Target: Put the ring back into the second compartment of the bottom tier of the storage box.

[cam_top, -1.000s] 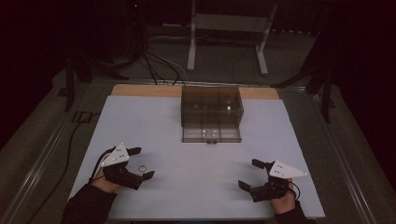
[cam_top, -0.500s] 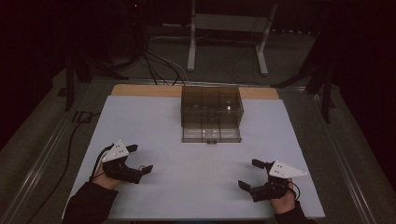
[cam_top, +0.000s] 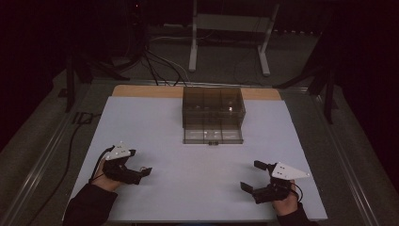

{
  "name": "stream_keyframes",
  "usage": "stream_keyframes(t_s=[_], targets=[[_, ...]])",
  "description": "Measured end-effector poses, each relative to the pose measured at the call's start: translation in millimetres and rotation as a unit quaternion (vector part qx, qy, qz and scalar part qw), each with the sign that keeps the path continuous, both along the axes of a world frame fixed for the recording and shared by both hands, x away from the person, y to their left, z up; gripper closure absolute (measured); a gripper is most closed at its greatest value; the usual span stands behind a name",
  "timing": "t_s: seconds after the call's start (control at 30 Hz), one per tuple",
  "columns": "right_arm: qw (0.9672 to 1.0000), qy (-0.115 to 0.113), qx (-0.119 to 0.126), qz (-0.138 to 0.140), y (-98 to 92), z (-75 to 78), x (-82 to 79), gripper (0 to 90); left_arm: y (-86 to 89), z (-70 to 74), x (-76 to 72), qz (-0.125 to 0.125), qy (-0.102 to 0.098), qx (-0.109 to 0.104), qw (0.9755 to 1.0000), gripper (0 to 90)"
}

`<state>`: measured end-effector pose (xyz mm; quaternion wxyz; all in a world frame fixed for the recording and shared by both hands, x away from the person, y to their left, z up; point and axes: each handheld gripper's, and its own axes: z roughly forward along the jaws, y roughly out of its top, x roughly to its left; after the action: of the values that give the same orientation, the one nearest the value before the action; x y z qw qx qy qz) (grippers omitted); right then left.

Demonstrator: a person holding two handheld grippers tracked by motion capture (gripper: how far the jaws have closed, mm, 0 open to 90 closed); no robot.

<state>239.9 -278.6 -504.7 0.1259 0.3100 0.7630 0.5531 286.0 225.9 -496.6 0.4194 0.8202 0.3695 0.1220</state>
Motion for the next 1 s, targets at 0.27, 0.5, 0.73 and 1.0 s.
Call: stream_keyframes(t_s=[0.27, 0.5, 0.73, 1.0], targets=[[1.0, -0.001, 0.001, 0.002, -0.1, 1.0, -0.7, 0.0, 4.6, -2.6, -1.8, 0.02, 0.01, 0.023, 0.9995, 20.7], [1.0, 0.0, 0.006, 0.0, -0.5, 1.5, -1.0, 0.0, 7.8, -5.2, 0.7, 0.029, 0.031, 0.028, 0.9987, 35.5], [1.0, 0.002, 0.005, -0.001, -0.9, 0.8, -0.6, 0.0, 7.2, -9.6, 2.4, 0.03, 0.038, 0.049, 0.9976, 49.0], [1.0, 0.003, 0.004, -0.002, -0.9, 0.7, -0.5, 0.0, 5.3, -13.3, 3.4, 0.031, 0.038, 0.064, 0.9967, 57.9]])
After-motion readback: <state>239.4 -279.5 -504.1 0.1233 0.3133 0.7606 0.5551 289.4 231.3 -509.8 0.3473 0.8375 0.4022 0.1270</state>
